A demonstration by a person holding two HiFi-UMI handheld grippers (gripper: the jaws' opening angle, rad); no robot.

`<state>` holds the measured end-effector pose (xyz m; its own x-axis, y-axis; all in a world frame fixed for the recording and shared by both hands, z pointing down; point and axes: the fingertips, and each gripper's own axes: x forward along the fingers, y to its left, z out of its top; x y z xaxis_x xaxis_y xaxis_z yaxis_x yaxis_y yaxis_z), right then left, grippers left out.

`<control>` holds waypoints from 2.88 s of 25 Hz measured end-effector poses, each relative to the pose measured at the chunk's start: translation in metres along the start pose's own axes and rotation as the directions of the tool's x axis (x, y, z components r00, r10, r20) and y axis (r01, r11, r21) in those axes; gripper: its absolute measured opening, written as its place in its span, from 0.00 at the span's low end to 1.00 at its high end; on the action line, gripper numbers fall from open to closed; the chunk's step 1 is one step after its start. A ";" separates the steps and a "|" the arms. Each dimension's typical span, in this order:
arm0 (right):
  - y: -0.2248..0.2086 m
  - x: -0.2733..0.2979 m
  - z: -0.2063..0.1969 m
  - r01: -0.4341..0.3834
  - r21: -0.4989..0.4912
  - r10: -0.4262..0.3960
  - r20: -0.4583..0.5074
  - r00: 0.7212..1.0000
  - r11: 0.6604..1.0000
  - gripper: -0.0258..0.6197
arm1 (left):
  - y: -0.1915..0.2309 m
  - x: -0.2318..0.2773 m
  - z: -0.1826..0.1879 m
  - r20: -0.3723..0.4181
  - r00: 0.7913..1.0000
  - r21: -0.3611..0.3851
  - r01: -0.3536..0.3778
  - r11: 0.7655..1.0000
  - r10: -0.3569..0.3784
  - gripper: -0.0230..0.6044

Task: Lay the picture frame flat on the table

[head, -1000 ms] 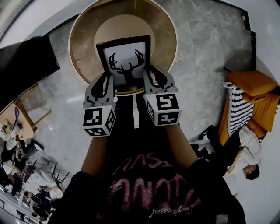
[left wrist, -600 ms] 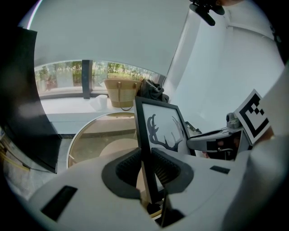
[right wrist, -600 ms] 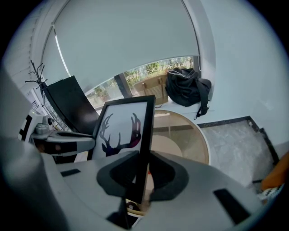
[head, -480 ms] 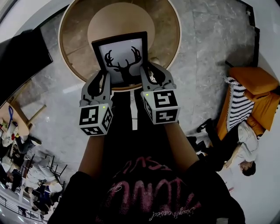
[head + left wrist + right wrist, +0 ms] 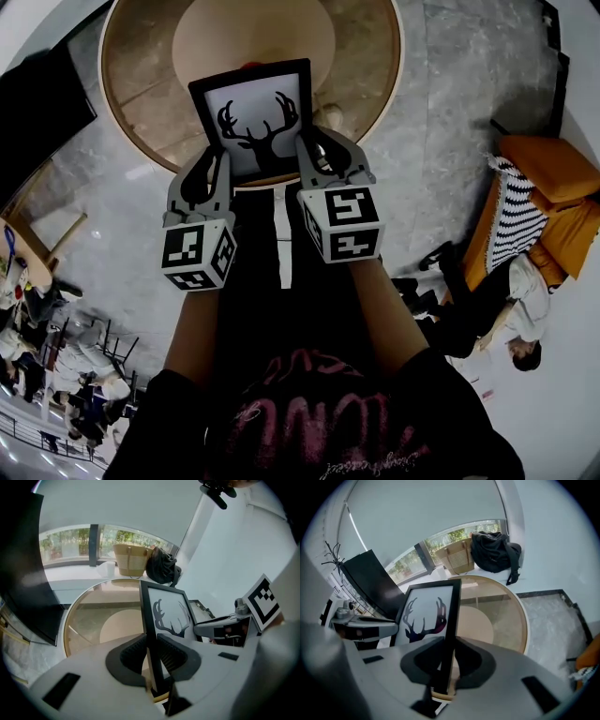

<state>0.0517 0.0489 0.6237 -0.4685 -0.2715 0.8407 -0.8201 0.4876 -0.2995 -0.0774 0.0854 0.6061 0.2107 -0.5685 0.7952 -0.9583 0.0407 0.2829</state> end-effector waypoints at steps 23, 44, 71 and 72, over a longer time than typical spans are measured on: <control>-0.010 0.059 -0.059 -0.020 0.024 0.023 -0.134 0.991 1.000 0.17 | 0.023 0.046 -0.071 -0.113 0.993 -0.077 -0.035 0.996 0.026 0.16; -0.014 0.088 -0.068 -0.009 0.048 0.018 -0.191 0.981 0.999 0.17 | 0.041 0.075 -0.088 -0.180 0.983 -0.128 -0.057 0.990 0.034 0.16; -0.014 0.071 -0.051 0.014 -0.013 -0.015 -0.080 0.997 1.000 0.19 | 0.036 0.065 -0.075 -0.129 0.990 -0.094 -0.065 0.993 0.053 0.16; -0.014 0.069 -0.048 0.015 -0.018 -0.017 -0.072 0.997 1.000 0.19 | 0.034 0.063 -0.072 -0.123 0.991 -0.089 -0.060 0.994 0.049 0.16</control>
<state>0.0462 0.0631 0.7072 -0.4299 -0.2191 0.8759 -0.8211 0.4982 -0.2784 -0.0827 0.1099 0.7047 0.1856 -0.4607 0.8679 -0.9481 0.1481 0.2814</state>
